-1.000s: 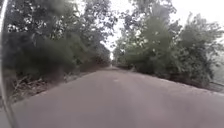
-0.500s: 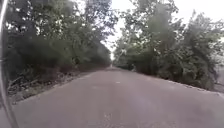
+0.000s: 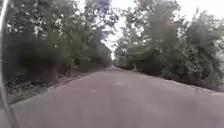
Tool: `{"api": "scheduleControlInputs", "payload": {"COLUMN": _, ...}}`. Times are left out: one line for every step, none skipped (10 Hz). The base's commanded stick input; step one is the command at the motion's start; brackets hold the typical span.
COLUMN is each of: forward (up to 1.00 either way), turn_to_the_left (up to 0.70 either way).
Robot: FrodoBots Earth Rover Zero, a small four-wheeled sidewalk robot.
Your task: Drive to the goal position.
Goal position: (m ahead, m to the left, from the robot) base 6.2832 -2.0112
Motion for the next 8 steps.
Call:
{"api": "scheduleControlInputs", "payload": {"forward": 0.70, "turn_to_the_left": 0.02}}
{"api": "scheduleControlInputs", "payload": {"forward": 0.70, "turn_to_the_left": 0.03}}
{"api": "scheduleControlInputs", "payload": {"forward": 0.70, "turn_to_the_left": 0.04}}
{"api": "scheduleControlInputs", "payload": {"forward": 0.70, "turn_to_the_left": 0.04}}
{"api": "scheduleControlInputs", "payload": {"forward": 0.70, "turn_to_the_left": 0.10}}
{"api": "scheduleControlInputs", "payload": {"forward": 0.70, "turn_to_the_left": 0.05}}
{"api": "scheduleControlInputs", "payload": {"forward": 0.70, "turn_to_the_left": 0.03}}
{"api": "scheduleControlInputs", "payload": {"forward": 0.70, "turn_to_the_left": 0.02}}
